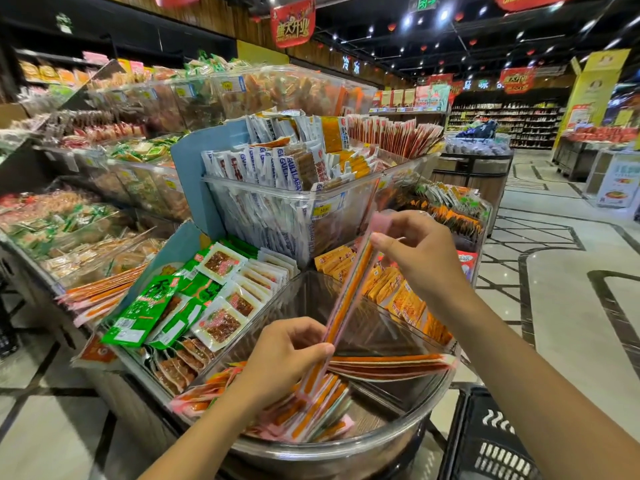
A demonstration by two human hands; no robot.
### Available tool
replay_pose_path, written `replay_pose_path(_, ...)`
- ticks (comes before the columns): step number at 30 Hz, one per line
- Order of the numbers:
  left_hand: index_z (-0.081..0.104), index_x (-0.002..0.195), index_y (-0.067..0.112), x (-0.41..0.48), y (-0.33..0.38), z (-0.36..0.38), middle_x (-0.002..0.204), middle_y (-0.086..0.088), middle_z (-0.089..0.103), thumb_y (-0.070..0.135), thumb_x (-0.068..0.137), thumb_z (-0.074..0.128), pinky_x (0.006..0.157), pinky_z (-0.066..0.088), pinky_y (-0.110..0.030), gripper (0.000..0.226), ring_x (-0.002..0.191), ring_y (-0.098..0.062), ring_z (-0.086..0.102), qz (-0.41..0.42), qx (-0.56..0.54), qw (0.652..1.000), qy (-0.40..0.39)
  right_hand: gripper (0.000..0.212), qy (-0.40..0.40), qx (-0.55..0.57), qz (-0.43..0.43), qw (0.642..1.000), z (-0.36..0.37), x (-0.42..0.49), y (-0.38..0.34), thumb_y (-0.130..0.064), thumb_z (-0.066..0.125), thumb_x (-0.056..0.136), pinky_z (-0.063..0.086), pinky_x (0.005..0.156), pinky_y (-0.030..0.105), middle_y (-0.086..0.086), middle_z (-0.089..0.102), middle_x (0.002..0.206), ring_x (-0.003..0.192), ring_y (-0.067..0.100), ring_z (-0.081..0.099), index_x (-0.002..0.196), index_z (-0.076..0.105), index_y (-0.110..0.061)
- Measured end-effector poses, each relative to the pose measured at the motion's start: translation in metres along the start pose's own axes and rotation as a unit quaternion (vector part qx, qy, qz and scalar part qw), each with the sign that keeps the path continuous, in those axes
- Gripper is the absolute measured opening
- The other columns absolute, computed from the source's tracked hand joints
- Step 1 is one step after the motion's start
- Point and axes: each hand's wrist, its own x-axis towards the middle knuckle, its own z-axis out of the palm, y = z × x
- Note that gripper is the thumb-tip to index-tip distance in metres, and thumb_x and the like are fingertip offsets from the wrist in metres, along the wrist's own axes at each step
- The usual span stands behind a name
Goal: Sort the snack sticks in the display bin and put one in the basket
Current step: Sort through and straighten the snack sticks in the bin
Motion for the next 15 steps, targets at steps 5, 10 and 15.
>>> replay_pose_path(5,0.078,0.087,0.025,-0.003,-0.0041,-0.0027,0.082,0.004,0.075,0.017,0.087,0.078,0.075,0.055,-0.022,0.008,0.078,-0.01,0.071,0.009,0.02,1.0,0.011,0.014,0.029,-0.026,0.003,0.999,-0.001,-0.002,0.0058,-0.01,0.07,0.093,0.058,0.064,0.039,-0.007,0.067,0.063,0.053,0.017,0.066,0.08,0.069,-0.014)
replay_pose_path(10,0.078,0.087,0.026,-0.0059,-0.0048,-0.006,0.083,0.006,0.075,0.016,0.087,0.078,0.074,0.055,-0.022,0.01,0.08,-0.011,0.071,0.009,0.025,0.999,0.017,0.026,0.044,0.034,0.048,0.997,-0.0001,-0.0049,0.0023,-0.007,0.06,0.099,0.042,0.045,0.015,-0.003,0.064,0.056,0.046,0.013,0.062,0.075,0.07,-0.008)
replay_pose_path(15,0.078,0.086,0.026,-0.0053,-0.0053,-0.009,0.08,0.006,0.075,0.014,0.086,0.078,0.072,0.053,-0.02,0.012,0.078,-0.011,0.071,0.015,0.027,0.999,0.023,0.03,0.046,0.102,0.081,0.99,-0.0024,-0.0084,-0.0009,-0.003,0.057,0.099,0.038,0.042,0.01,-0.004,0.063,0.052,0.044,0.012,0.059,0.072,0.07,-0.005)
